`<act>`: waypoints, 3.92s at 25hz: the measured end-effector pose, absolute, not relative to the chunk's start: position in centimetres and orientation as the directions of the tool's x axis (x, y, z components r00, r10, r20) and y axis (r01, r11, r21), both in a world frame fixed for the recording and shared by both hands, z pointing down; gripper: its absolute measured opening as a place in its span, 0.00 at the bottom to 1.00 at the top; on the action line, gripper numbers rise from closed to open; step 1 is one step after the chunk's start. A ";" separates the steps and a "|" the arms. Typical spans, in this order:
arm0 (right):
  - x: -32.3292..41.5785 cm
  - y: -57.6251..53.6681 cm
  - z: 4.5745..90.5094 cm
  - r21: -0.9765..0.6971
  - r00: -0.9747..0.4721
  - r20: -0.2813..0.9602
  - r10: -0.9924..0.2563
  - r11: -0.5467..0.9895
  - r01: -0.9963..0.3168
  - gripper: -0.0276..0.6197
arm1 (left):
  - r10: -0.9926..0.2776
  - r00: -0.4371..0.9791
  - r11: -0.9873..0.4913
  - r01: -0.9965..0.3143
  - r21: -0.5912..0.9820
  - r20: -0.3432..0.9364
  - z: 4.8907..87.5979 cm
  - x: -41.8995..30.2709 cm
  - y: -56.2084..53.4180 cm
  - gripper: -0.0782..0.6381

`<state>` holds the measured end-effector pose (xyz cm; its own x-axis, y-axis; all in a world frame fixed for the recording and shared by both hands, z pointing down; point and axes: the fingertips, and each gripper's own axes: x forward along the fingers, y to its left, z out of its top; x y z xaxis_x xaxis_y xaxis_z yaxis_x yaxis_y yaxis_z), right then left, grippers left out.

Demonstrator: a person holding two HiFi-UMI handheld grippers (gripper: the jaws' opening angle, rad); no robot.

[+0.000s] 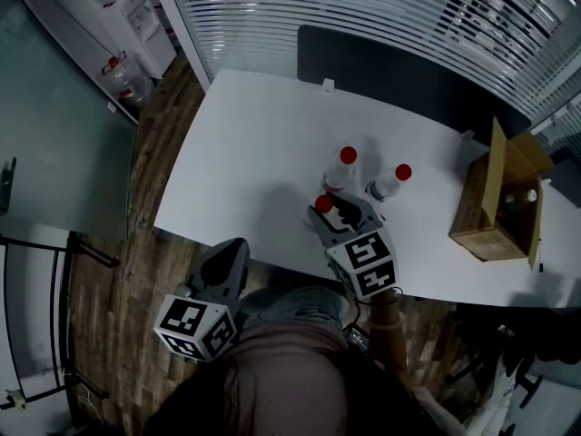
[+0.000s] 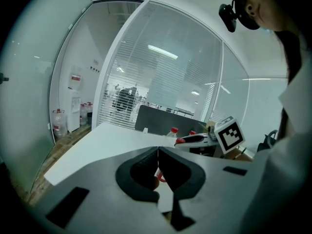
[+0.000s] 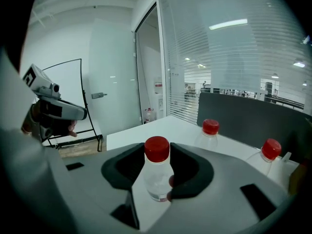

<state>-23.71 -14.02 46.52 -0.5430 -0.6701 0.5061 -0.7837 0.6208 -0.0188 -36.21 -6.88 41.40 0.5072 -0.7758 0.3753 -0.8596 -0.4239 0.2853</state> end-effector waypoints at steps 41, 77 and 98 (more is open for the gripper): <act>-16.4 -7.0 42.8 -0.105 -0.390 0.434 -0.812 0.384 -0.917 0.21 | -0.598 0.737 -0.679 -0.674 0.290 0.315 40.1 -29.4 -6.6 0.12; -9.5 -1.6 40.8 -0.171 -0.187 0.346 -0.919 0.134 -0.976 0.08 | -0.463 0.827 -0.770 -0.554 0.318 0.318 40.9 -22.1 -4.4 0.12; 10.0 2.9 37.6 -0.169 -0.057 0.297 -0.953 0.007 -0.986 0.08 | -0.328 0.878 -0.840 -0.441 0.317 0.349 39.5 -2.1 -1.4 0.12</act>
<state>9.97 2.95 37.65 -0.0572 -0.9532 0.2970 -0.9856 0.0065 -0.1689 -2.13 -1.42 39.47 0.8776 -0.3284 0.3492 -0.4405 -0.8398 0.3173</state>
